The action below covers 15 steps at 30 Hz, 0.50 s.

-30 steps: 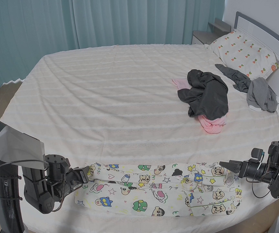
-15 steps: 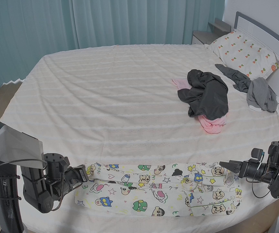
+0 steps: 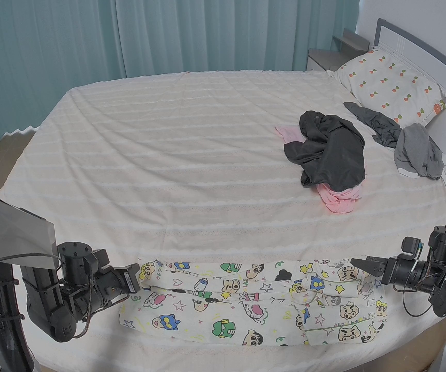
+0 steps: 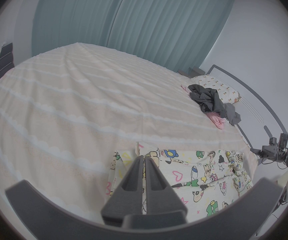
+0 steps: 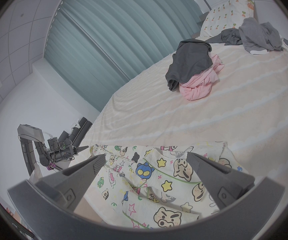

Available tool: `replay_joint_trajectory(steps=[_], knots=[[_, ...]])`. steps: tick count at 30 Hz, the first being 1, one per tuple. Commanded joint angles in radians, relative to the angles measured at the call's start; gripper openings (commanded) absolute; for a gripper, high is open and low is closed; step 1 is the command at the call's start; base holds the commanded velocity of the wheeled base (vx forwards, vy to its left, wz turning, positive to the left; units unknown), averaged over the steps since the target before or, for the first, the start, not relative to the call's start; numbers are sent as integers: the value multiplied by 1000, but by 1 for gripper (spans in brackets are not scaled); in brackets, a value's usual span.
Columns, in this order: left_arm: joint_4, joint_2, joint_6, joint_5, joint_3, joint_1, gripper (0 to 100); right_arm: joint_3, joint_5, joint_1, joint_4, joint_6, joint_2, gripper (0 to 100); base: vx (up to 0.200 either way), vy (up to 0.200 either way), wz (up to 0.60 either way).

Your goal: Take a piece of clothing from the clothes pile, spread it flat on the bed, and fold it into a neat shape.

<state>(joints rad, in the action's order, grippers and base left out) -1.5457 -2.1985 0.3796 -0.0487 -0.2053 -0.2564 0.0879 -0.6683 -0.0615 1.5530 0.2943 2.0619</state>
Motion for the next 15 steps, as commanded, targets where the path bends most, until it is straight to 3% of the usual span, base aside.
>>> replay_joint_trajectory(steps=[1,8,15], knots=[[-5,8,-7,1,0,6,0,0,-1,0,15,0,1,100,0,0,0],[4,72,-62,-5,-5,37,0,0,-2,0,15,0,1,100,0,0,0],[16,83,-61,-108,61,5,0,-2,-1,0,15,0,1,100,0,0,0]])
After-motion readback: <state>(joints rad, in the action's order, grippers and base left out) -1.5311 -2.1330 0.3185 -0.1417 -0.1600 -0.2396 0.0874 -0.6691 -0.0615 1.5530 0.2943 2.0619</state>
